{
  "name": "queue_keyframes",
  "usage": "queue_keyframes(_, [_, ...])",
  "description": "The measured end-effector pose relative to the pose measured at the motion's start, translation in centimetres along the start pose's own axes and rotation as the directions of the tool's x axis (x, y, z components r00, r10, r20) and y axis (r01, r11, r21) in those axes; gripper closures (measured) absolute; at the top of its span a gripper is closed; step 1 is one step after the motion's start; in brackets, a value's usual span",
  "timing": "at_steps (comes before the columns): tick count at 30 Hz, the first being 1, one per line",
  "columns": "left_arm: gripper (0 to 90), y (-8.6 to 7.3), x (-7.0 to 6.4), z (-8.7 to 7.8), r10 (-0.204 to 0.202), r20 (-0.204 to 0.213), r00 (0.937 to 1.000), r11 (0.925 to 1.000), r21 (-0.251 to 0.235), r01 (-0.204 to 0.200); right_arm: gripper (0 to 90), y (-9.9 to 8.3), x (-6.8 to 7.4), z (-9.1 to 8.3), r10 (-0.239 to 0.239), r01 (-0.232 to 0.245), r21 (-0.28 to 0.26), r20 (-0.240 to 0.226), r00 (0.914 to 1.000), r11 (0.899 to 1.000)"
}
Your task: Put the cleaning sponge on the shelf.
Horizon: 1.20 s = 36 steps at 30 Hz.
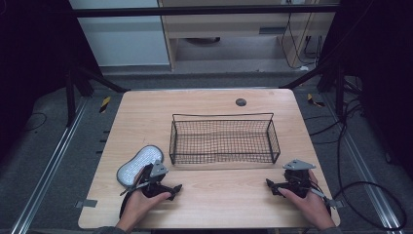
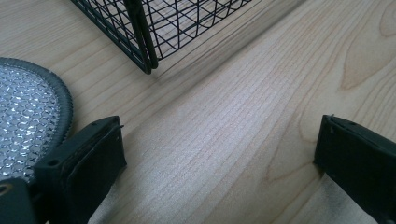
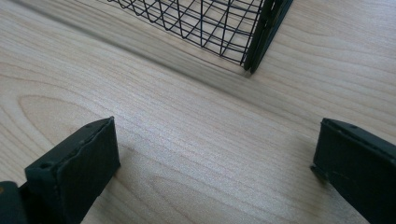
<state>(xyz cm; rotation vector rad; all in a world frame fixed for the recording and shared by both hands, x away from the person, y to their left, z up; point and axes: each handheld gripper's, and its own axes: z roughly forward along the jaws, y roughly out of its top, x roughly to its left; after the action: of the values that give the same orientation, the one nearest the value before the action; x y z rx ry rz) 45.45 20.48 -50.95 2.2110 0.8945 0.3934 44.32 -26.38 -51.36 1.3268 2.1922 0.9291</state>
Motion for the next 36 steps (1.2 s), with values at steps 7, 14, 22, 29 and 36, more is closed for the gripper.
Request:
queue_keyframes(7, [3.2,0.3,0.2,-0.7,0.019,0.011,0.9998,0.9997,-0.016,-0.018,0.4,0.0,0.0,0.0,-0.002,0.002,-0.001,-0.002,1.0,1.0])
queue_keyframes(14, [4.6,0.8,0.3,-3.1,0.014,-0.008,0.9999,0.9972,-0.074,-0.015,0.4,0.0,0.2,-0.2,0.023,-0.023,0.005,-0.004,0.9997,1.0])
queue_keyframes(22, [5.3,1.9,1.1,-4.5,0.054,-0.093,0.9941,0.9985,-0.006,-0.055,0.4,-0.1,0.1,-0.1,0.001,-0.001,-0.003,0.005,1.0,1.0])
queue_keyframes(29, [3.5,3.2,3.3,-5.9,0.062,-0.133,0.9891,0.9953,0.082,-0.052,0.4,-0.2,0.2,-0.3,0.017,-0.017,0.005,-0.002,0.9998,1.0])
queue_keyframes(36, [3.9,3.8,4.9,-6.4,0.089,-0.126,0.9881,0.9786,0.196,-0.063,0.4,-0.2,0.2,-0.3,0.016,-0.016,0.004,-0.001,0.9999,1.0])
